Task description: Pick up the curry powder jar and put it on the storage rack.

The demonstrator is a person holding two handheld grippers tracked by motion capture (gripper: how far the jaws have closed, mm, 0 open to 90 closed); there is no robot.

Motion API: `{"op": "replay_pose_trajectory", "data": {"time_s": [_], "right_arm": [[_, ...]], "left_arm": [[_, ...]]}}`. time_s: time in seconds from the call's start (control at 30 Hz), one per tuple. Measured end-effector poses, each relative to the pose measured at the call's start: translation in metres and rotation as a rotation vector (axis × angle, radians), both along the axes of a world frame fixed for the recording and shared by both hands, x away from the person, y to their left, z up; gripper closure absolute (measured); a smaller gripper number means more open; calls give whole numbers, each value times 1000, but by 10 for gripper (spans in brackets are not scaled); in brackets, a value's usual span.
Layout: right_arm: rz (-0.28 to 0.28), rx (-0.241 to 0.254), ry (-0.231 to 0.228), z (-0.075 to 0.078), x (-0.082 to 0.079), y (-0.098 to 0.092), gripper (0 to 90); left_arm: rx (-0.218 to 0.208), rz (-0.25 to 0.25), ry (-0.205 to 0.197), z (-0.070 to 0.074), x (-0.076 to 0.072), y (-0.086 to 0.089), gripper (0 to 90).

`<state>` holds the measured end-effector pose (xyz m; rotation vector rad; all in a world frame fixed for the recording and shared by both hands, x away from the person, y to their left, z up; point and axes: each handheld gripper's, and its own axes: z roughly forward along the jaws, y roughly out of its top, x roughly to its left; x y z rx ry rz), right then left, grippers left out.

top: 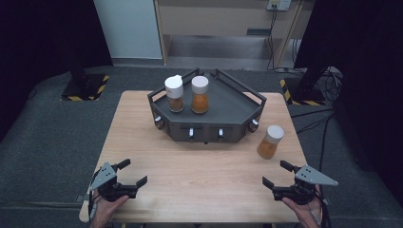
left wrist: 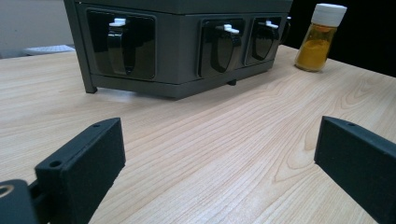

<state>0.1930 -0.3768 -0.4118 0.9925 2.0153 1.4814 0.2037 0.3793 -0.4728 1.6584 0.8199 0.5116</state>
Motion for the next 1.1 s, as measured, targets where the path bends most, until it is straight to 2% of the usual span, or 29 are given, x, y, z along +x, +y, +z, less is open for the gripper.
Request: {"op": "replay_pose_trajectory", "data": {"time_s": [0.7, 1.1], "right_arm": [[25, -32, 29, -10, 6, 3, 57], [23, -29, 38, -11, 8, 3, 57]], "left_arm": [[1, -17, -7, 0, 1, 0, 9], [-5, -15, -7, -1, 1, 0, 8]]}}
